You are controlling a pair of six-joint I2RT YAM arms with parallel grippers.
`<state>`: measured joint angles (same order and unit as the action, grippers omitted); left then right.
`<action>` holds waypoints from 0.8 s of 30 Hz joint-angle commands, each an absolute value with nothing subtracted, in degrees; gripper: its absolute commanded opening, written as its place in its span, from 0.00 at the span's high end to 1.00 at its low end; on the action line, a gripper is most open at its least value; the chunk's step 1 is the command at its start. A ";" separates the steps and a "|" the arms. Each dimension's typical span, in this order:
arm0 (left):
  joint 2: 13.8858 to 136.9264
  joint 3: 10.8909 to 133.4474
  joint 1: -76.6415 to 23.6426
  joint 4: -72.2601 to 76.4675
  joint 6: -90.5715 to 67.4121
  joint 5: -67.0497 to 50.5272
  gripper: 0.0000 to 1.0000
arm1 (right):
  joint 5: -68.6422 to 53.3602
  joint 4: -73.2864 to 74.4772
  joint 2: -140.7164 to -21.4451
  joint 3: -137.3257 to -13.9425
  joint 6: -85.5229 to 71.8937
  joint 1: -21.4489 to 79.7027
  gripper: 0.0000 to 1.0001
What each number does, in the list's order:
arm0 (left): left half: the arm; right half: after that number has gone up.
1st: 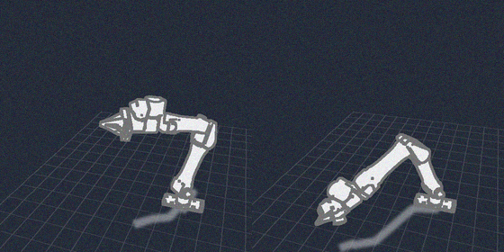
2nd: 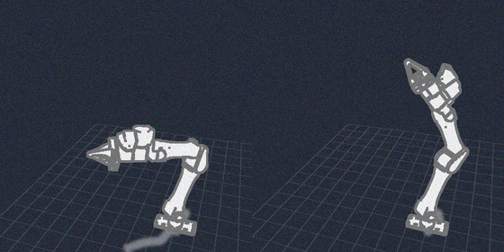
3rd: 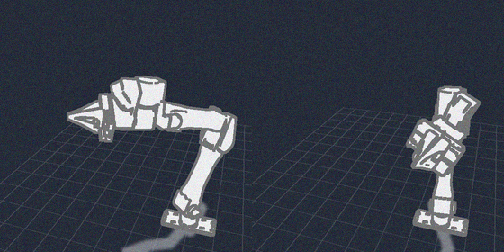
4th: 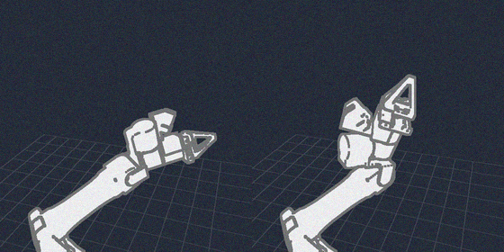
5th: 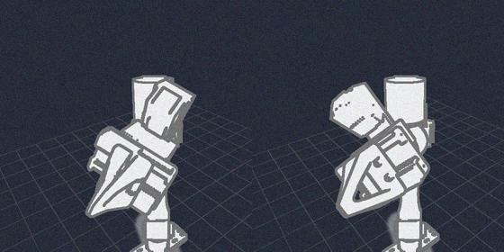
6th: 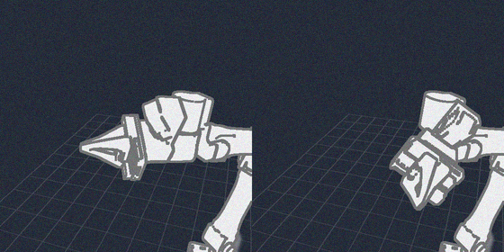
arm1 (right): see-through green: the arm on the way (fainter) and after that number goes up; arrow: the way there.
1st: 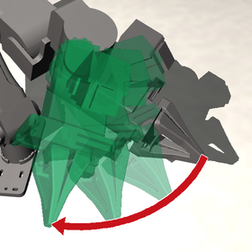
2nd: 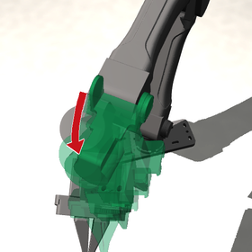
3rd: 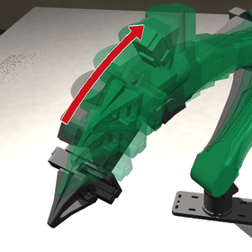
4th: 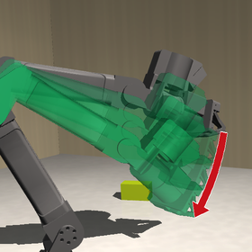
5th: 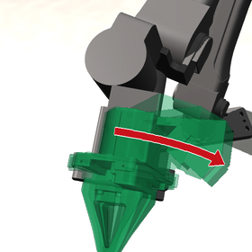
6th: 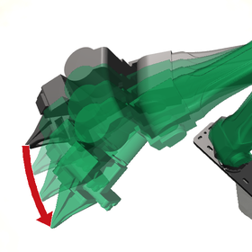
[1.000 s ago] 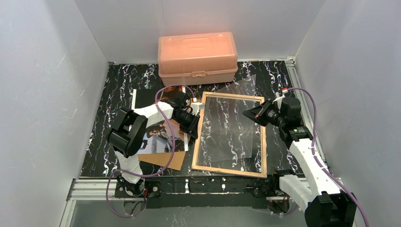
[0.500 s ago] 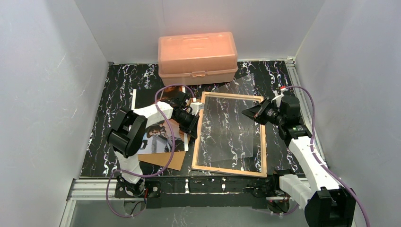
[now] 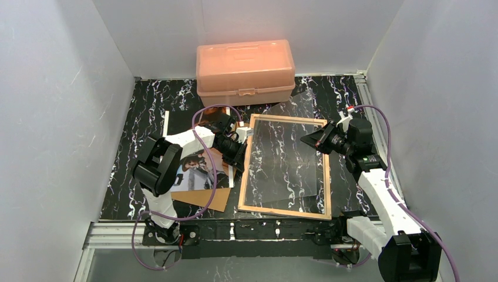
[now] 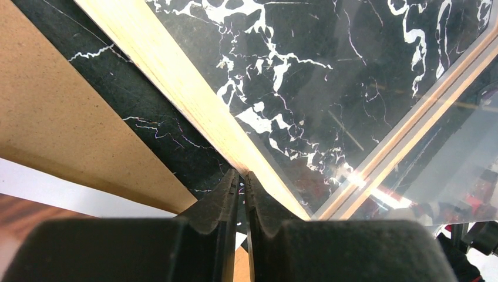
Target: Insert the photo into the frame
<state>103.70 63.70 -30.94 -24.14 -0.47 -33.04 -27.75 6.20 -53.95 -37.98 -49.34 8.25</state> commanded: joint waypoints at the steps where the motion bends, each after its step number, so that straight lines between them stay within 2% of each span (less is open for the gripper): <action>1: 101.94 63.96 -31.21 -25.51 1.24 -31.98 0.93 | -30.43 6.76 -53.00 -38.37 -47.90 8.67 0.99; 24: 102.26 65.12 -31.20 -26.54 1.27 -32.17 0.97 | -30.64 4.97 -53.03 -37.53 -49.39 9.38 0.99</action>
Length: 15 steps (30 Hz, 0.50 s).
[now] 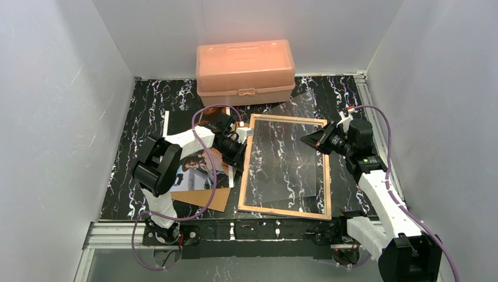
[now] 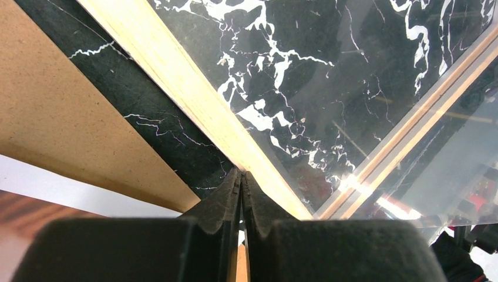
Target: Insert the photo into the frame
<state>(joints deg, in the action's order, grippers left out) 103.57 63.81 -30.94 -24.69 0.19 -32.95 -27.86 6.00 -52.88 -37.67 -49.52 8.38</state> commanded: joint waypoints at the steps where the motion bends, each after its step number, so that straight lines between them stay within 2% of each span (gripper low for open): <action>1: 102.29 65.13 -31.20 -26.55 1.25 -32.17 0.97 | -30.55 4.94 -53.09 -37.32 -49.39 9.34 0.99; 15: 102.42 65.83 -31.21 -27.47 1.89 -32.03 1.00 | -27.26 9.91 -55.04 -37.18 -43.87 9.32 0.99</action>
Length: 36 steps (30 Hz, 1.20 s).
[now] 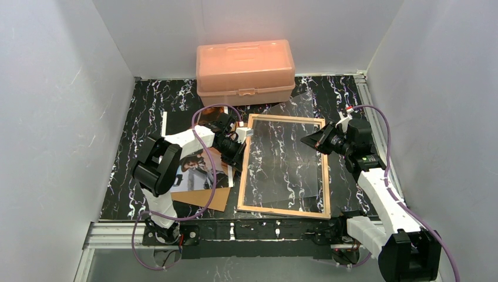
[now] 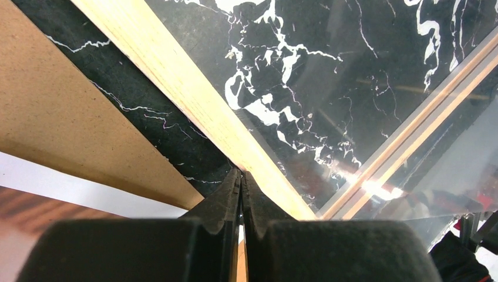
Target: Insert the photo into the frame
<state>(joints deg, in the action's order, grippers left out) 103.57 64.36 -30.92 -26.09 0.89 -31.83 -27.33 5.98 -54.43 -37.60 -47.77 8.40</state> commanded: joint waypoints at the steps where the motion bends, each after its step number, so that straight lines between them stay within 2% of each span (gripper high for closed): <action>1: 102.40 65.91 -31.20 -27.52 1.88 -32.01 1.00 | -26.86 10.68 -55.03 -37.22 -43.18 9.35 0.99; 23: 102.23 65.91 -31.12 -27.62 2.37 -31.84 1.00 | -25.49 10.80 -55.82 -36.05 -38.82 9.39 0.99; 26: 102.05 65.86 -31.12 -27.70 2.41 -31.90 1.00 | -24.71 11.67 -56.75 -36.18 -37.98 9.38 0.93; 36: 101.78 66.09 -31.11 -27.95 2.70 -31.74 1.00 | -21.70 17.39 -59.65 -38.50 -33.05 9.53 0.60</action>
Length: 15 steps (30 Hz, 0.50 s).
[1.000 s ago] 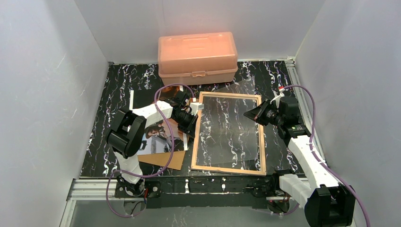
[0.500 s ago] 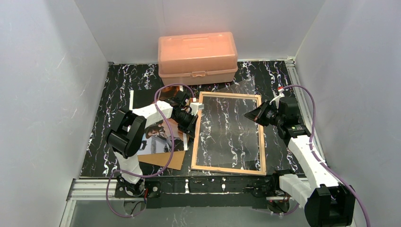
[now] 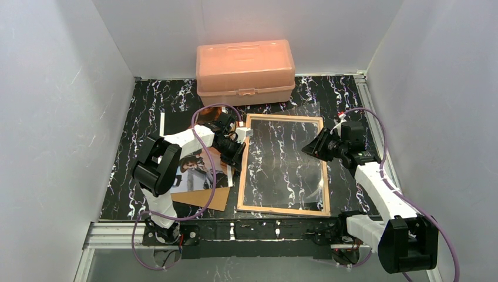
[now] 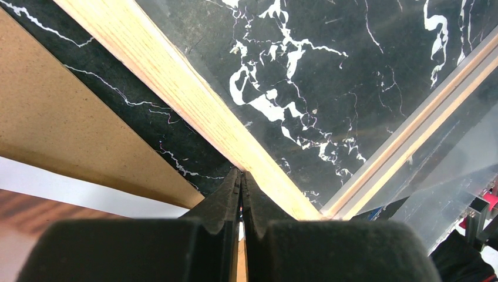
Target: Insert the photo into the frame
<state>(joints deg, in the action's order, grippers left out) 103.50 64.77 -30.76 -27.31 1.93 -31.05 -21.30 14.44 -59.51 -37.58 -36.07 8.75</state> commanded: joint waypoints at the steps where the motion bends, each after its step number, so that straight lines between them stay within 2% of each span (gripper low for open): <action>1: 101.72 66.09 -31.07 -27.95 2.72 -31.75 1.00 | -21.43 17.66 -59.73 -38.59 -32.78 9.50 0.57; 15: 101.84 66.09 -30.76 -28.01 2.57 -32.12 1.00 | -18.19 22.48 -65.83 -43.20 -27.78 12.05 0.25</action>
